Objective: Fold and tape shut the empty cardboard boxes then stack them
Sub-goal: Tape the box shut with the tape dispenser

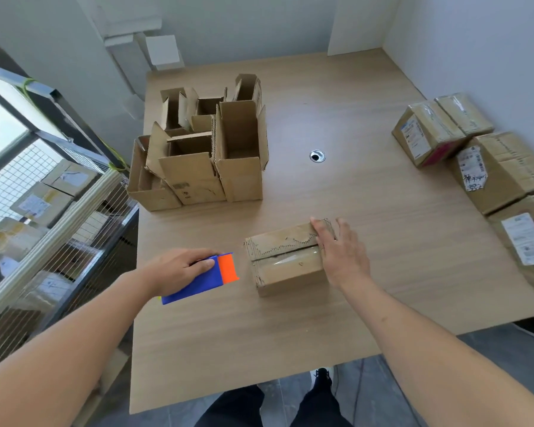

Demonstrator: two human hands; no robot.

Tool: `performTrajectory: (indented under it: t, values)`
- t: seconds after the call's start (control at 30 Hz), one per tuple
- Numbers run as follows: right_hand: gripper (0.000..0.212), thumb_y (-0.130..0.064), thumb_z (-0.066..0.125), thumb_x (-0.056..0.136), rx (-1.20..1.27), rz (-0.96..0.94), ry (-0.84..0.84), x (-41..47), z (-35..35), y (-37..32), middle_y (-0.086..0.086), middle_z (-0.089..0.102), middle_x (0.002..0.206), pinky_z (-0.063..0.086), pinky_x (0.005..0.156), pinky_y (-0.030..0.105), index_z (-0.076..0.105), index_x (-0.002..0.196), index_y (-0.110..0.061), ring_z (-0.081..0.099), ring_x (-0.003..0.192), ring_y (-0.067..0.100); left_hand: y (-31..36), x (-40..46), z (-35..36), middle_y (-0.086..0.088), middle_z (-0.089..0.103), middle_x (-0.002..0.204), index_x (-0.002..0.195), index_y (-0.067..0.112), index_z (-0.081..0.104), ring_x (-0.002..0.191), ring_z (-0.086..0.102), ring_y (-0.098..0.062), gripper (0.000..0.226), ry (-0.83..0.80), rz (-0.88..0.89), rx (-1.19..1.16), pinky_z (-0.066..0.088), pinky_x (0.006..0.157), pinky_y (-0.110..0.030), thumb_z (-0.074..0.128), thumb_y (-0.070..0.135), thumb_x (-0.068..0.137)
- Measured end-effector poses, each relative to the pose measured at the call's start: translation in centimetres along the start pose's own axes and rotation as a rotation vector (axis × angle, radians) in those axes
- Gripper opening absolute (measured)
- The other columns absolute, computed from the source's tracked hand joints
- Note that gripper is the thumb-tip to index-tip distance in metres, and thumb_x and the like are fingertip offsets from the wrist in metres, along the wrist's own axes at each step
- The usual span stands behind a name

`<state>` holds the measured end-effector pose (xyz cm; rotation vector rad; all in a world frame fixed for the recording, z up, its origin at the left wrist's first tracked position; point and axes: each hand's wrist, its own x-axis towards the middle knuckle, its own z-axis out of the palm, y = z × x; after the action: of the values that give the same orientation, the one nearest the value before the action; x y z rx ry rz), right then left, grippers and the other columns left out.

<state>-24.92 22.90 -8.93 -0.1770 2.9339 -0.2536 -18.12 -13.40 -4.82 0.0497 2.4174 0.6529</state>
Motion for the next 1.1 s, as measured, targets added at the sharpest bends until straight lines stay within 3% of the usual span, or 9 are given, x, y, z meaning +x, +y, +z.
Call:
performTrajectory:
  t: [0.1,0.17,0.23,0.3,0.37,0.43,0.67,0.87,1.1]
  values:
    - [0.065,-0.01,0.051,0.094,-0.234,-0.004,0.086,-0.4,-0.2,-3.0,0.018,0.013,0.159,0.029,0.113,0.046,0.032,0.153,-0.027,0.029,0.139,0.039,0.6,1.0,0.7,0.018,0.06,0.12,0.145,0.056,0.041,0.101,0.056,-0.014,0.039,0.031,0.014,0.076,0.042,0.083,-0.034,0.033,0.051,0.107]
    - [0.065,-0.01,0.053,0.09,-0.206,0.008,0.105,-1.1,-0.4,-5.6,0.02,0.017,0.159,0.025,0.116,0.049,0.037,0.152,-0.018,0.029,0.14,0.04,1.2,1.5,1.3,0.017,0.061,0.124,0.146,0.058,0.038,0.101,0.056,-0.016,0.04,0.042,0.027,0.08,0.044,0.083,-0.036,0.031,0.053,0.107]
    - [0.066,-0.028,0.051,0.097,-0.063,0.06,0.021,-2.3,0.3,-8.2,0.022,0.015,0.162,0.019,0.12,0.053,0.027,0.158,-0.019,0.022,0.147,0.044,1.5,2.0,2.0,0.014,0.063,0.128,0.147,0.057,0.038,0.102,0.057,-0.017,0.041,0.047,0.032,0.073,0.048,0.088,-0.038,0.03,0.053,0.106]
    - [0.075,-0.064,0.03,0.101,0.033,0.093,-0.051,-3.4,1.6,-9.6,0.022,-0.002,0.167,0.0,0.123,0.058,0.008,0.163,-0.028,-0.003,0.153,0.048,1.8,2.3,2.4,0.013,0.062,0.13,0.147,0.056,0.038,0.103,0.057,-0.018,0.041,0.058,0.03,0.07,0.049,0.089,-0.038,0.03,0.051,0.107]
    - [0.091,-0.088,0.012,0.087,0.012,0.087,-0.105,-3.8,2.6,-9.6,0.016,-0.023,0.166,-0.014,0.12,0.058,-0.014,0.16,-0.039,-0.025,0.15,0.045,1.8,2.2,2.8,0.014,0.061,0.132,0.148,0.054,0.039,0.105,0.055,-0.017,0.042,0.066,0.037,0.048,0.047,0.089,-0.036,0.032,0.049,0.107]
    - [0.1,-0.097,0.01,0.078,-0.002,0.078,-0.12,-3.5,2.8,-9.2,0.011,-0.03,0.165,-0.015,0.121,0.058,-0.021,0.156,-0.044,-0.032,0.149,0.042,1.2,2.1,3.3,0.015,0.061,0.132,0.148,0.054,0.039,0.107,0.056,-0.017,0.041,0.069,0.042,-0.016,0.046,0.09,-0.036,0.033,0.049,0.107]
    - [0.116,-0.103,0.03,0.06,0.055,0.092,-0.095,-2.9,2.4,-9.0,0.006,-0.024,0.168,-0.013,0.122,0.057,-0.003,0.158,-0.048,-0.03,0.151,0.037,-0.6,1.5,5.6,0.014,0.065,0.122,0.143,0.046,0.047,0.102,0.059,-0.015,0.036,0.068,0.047,-0.154,0.043,0.079,-0.019,0.038,0.047,0.108]
    - [0.109,-0.093,0.041,0.06,-0.012,0.043,-0.093,-1.6,1.7,-9.8,0.013,-0.01,0.168,-0.009,0.121,0.061,0.017,0.152,-0.041,-0.02,0.151,0.047,0.3,2.9,5.4,0.006,0.068,0.114,0.131,0.035,0.057,0.101,0.06,-0.022,0.034,0.045,0.037,-0.143,0.046,0.088,-0.036,0.036,0.048,0.109]
    - [0.107,-0.071,0.056,0.072,-0.085,0.065,-0.169,-0.4,1.4,-12.6,0.027,-0.017,0.165,-0.008,0.122,0.062,0.012,0.158,-0.026,-0.022,0.147,0.055,1.7,4.8,3.8,0.0,0.068,0.115,0.128,0.035,0.058,0.103,0.058,-0.025,0.038,0.002,-0.019,-0.04,0.047,0.093,-0.041,0.03,0.051,0.108]
